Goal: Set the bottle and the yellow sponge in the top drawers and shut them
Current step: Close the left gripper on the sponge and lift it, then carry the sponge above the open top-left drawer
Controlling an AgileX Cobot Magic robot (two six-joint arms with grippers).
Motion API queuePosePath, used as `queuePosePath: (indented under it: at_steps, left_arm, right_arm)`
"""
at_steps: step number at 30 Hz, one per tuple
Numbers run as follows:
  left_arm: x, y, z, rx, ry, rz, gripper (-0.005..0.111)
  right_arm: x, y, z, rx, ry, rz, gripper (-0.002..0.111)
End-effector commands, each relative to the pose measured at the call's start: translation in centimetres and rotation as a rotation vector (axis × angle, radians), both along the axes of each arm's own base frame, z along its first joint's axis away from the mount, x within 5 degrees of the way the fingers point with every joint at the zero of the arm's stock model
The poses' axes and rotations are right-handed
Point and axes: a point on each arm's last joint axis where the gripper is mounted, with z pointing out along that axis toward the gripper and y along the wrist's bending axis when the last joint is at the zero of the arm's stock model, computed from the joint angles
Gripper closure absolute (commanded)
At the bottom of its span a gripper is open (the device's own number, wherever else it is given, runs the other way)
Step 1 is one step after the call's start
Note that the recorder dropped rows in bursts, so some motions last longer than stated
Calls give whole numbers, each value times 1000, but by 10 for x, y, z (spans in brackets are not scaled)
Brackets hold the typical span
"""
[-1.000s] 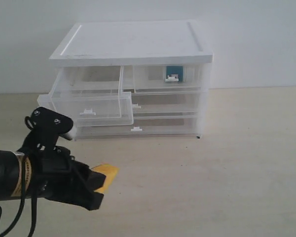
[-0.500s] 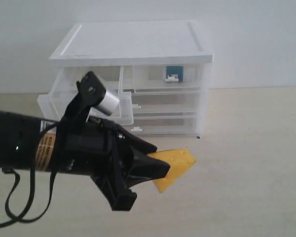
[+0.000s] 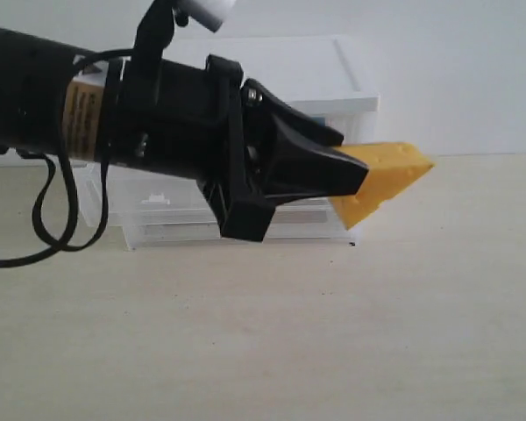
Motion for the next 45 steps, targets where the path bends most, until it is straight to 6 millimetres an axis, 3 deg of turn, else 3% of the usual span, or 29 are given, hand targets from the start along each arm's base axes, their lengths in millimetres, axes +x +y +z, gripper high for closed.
queuePosePath:
  at_steps: [1, 5, 12, 15, 18, 23, 27, 32, 36, 45]
  left_arm:
    - [17, 3, 19, 5, -170, 147, 102]
    - [45, 18, 28, 116, -435, 419, 102]
    - [64, 42, 33, 358, -727, 645, 102]
    - [71, 56, 35, 401, -708, 818, 102]
    - [72, 73, 25, 406, -457, 1051, 102]
    - [61, 71, 2, 475, -147, 1006, 102]
    - [60, 70, 0, 437, -64, 1010, 102]
    - [69, 82, -4, 327, 87, 1068, 102]
    - [76, 87, -6, 407, -13, 1021, 102]
    - [79, 75, -7, 495, -202, 809, 102]
  right_arm:
    - [0, 0, 0, 0, -12, 1, 108]
    - [0, 0, 0, 0, -10, 1, 108]
    - [0, 0, 0, 0, -10, 1, 108]
    - [0, 0, 0, 0, -10, 1, 108]
    - [0, 0, 0, 0, -10, 1, 108]
    - [0, 0, 0, 0, -10, 1, 108]
    - [0, 0, 0, 0, -10, 1, 108]
    - [0, 0, 0, 0, -10, 1, 108]
    - [0, 0, 0, 0, -10, 1, 108]
    - [0, 0, 0, 0, -10, 1, 108]
